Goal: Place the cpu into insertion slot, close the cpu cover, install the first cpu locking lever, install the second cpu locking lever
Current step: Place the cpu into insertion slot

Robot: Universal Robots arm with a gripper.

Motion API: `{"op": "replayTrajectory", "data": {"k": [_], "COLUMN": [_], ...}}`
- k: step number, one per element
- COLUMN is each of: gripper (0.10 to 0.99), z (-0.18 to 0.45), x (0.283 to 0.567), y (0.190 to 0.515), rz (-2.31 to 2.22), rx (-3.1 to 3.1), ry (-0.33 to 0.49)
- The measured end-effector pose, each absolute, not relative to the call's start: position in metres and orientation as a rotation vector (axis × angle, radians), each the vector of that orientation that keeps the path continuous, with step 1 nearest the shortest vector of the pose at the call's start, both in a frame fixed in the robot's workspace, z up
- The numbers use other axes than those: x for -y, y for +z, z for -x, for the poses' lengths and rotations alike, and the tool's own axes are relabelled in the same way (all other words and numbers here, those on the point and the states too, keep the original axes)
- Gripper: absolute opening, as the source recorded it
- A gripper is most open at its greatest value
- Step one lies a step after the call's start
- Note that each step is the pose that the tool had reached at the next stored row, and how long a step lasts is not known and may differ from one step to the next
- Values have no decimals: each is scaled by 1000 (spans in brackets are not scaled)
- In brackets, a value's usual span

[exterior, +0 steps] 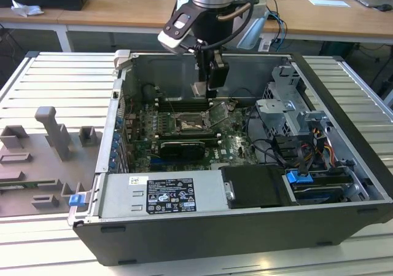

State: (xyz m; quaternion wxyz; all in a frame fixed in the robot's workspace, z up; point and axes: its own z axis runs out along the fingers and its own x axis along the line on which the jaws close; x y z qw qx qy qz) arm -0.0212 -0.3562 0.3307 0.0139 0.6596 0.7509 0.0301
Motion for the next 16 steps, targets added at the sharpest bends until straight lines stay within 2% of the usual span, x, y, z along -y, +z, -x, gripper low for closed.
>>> {"op": "replayTrajectory", "data": {"k": [16], "gripper": [541], "z": [22], "x": [356], "y": [314], "rz": [-2086], "rx": [-2325], "ry": [77]}}
